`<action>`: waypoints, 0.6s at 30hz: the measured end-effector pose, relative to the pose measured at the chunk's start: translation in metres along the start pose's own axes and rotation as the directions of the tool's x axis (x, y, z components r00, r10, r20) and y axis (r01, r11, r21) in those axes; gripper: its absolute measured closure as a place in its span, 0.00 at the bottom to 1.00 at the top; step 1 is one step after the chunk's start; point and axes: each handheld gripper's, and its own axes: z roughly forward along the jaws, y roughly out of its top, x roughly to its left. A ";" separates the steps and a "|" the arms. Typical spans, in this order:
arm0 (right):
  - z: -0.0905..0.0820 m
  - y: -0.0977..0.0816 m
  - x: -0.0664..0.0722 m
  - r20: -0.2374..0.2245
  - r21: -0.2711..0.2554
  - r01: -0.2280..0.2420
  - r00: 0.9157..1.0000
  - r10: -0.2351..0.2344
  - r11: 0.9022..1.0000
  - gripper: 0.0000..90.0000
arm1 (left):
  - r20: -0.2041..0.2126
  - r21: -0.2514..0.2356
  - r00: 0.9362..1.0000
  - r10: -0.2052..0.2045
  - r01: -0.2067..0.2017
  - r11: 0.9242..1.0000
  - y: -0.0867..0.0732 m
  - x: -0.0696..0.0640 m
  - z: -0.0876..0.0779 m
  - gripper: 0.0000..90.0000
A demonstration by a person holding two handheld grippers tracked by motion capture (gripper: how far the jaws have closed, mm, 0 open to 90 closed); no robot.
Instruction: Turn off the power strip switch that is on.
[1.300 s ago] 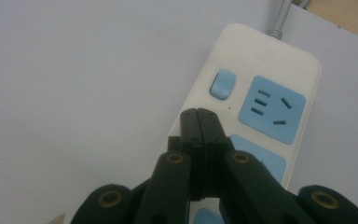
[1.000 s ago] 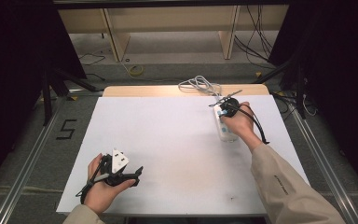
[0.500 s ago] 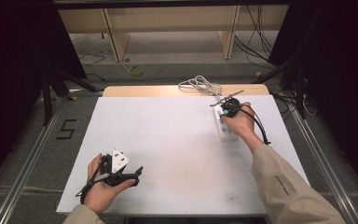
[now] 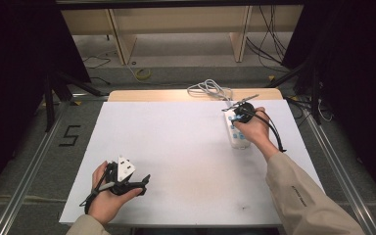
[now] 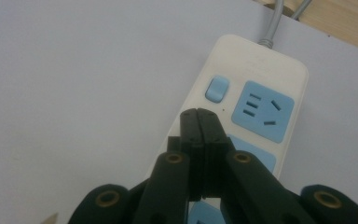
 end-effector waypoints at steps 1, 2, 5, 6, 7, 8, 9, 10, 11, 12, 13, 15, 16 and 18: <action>0.000 0.000 0.000 -0.002 -0.002 -0.002 1.000 0.002 1.000 0.97 | 0.000 0.000 1.000 0.000 0.000 1.000 0.000 0.000 0.000 0.17; 0.000 -0.001 0.000 -0.003 -0.005 -0.004 1.000 0.004 1.000 0.96 | 0.000 0.000 1.000 0.000 0.000 1.000 0.000 0.000 0.000 0.17; -0.002 -0.003 -0.001 -0.003 -0.013 -0.003 1.000 0.003 1.000 0.95 | -0.001 0.000 1.000 0.000 0.000 1.000 0.000 0.000 0.000 0.17; -0.002 -0.004 -0.001 -0.007 -0.016 -0.004 1.000 0.004 1.000 0.94 | -0.001 0.001 1.000 0.000 0.000 1.000 0.000 0.000 0.000 0.17; -0.003 -0.005 -0.002 -0.007 -0.018 -0.003 1.000 0.003 1.000 0.94 | -0.001 0.001 1.000 0.000 0.000 1.000 0.000 0.000 0.000 0.17; -0.004 -0.005 -0.002 -0.005 -0.019 -0.003 1.000 0.003 1.000 0.93 | -0.001 0.001 1.000 0.000 0.000 1.000 0.000 0.000 0.000 0.17; -0.005 -0.006 -0.003 -0.006 -0.021 -0.006 1.000 0.006 1.000 0.92 | -0.001 0.001 1.000 0.000 0.000 1.000 0.000 0.000 0.000 0.17; -0.005 -0.006 -0.004 -0.006 -0.025 -0.006 1.000 0.006 1.000 0.91 | 0.000 0.001 1.000 0.000 0.000 1.000 0.000 0.000 0.000 0.17; -0.006 -0.007 -0.004 -0.008 -0.027 -0.008 1.000 0.008 1.000 0.91 | 0.000 0.003 1.000 0.003 -0.003 1.000 0.000 0.000 0.000 0.17; -0.007 -0.008 -0.005 -0.007 -0.028 -0.008 1.000 0.007 1.000 0.90 | -0.001 0.001 1.000 -0.001 0.001 1.000 0.000 0.000 0.000 0.17; -0.008 -0.009 -0.005 -0.006 -0.030 -0.009 1.000 0.009 1.000 0.89 | -0.002 0.002 1.000 -0.001 0.001 1.000 -0.001 0.000 0.000 0.17; -0.010 -0.011 -0.006 -0.005 -0.034 -0.012 1.000 0.012 0.999 0.87 | -0.002 0.001 1.000 -0.001 0.001 1.000 0.000 0.000 0.000 0.17; -0.012 -0.011 -0.006 -0.008 -0.036 -0.015 1.000 0.015 0.999 0.86 | -0.002 0.000 1.000 0.000 0.000 1.000 0.000 0.000 -0.001 0.17; -0.014 -0.012 -0.007 -0.006 -0.043 -0.014 1.000 0.014 0.999 0.84 | -0.001 0.003 1.000 0.003 -0.003 1.000 0.000 0.000 -0.001 0.17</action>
